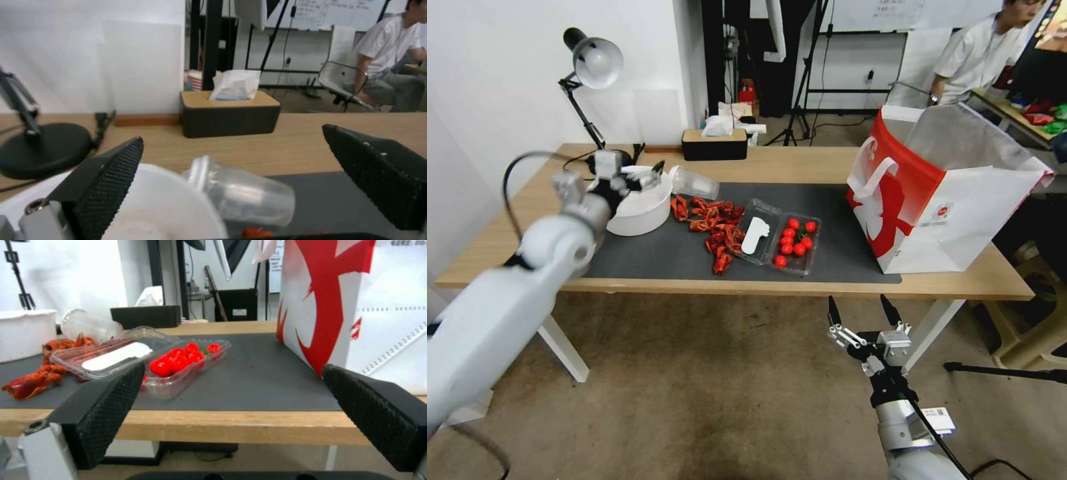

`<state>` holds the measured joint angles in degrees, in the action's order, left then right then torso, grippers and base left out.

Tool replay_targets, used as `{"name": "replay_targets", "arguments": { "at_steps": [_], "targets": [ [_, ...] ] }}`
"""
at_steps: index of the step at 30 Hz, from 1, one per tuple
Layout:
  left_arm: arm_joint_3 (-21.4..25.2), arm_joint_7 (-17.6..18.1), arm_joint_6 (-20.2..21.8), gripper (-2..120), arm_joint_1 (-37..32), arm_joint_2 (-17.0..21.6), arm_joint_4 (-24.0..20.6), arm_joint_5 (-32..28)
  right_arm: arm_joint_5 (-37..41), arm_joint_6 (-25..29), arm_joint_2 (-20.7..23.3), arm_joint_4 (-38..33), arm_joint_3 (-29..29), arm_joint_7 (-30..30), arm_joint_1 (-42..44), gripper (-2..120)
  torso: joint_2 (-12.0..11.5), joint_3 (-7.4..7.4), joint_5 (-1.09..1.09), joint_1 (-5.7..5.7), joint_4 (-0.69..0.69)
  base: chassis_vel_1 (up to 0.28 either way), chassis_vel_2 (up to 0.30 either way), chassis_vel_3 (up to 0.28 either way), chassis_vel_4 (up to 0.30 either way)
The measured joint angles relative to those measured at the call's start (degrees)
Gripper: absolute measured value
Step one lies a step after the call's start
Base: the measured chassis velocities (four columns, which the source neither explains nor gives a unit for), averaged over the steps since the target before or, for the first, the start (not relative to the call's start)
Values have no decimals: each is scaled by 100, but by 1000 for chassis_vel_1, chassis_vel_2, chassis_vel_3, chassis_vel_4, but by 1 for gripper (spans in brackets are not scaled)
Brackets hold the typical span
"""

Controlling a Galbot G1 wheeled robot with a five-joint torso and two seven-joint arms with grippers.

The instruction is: Pick up the trash from the table and place it into the takeout bag.

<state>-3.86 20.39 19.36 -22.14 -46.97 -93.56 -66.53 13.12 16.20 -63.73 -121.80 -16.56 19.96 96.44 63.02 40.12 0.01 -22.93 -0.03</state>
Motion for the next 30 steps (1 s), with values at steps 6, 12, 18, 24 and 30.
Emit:
{"name": "replay_targets", "arguments": {
  "at_steps": [6, 12, 18, 24, 30],
  "targets": [
    [-681, 613, 354, 100, 1033, -658, 692, -721, -14, -6, -24, -2, -37, 12, 54, 100, 0, 0, 1, 0, 3, 0, 0, 0, 0],
    [-1037, 1199, 630, 100, 1703, -1236, 1394, -1271, -14, -6, -27, -1, -86, 14, 92, 100, 0, 0, 1, 0, 2, 0, 0, 0, 0],
    [-1446, 1876, 1028, 100, 2396, -1966, 2670, -1343, -1, -6, -1, 29, -123, 19, 79, 100, 0, -1, 0, 0, 5, 0, 0, 0, 0],
    [-1396, 2643, 1202, 100, 2865, -2863, 4002, -1589, 16, -7, 2, 92, -125, 28, 54, 100, 0, -1, 1, 0, 1, 0, 0, 0, 0],
    [-1250, 3060, 1112, 100, 3110, -3581, 4909, -1408, 26, -6, 1, 135, -122, 28, 25, 100, 1, -1, 1, 1, 2, 0, 0, 0, 0]
  ]
}}
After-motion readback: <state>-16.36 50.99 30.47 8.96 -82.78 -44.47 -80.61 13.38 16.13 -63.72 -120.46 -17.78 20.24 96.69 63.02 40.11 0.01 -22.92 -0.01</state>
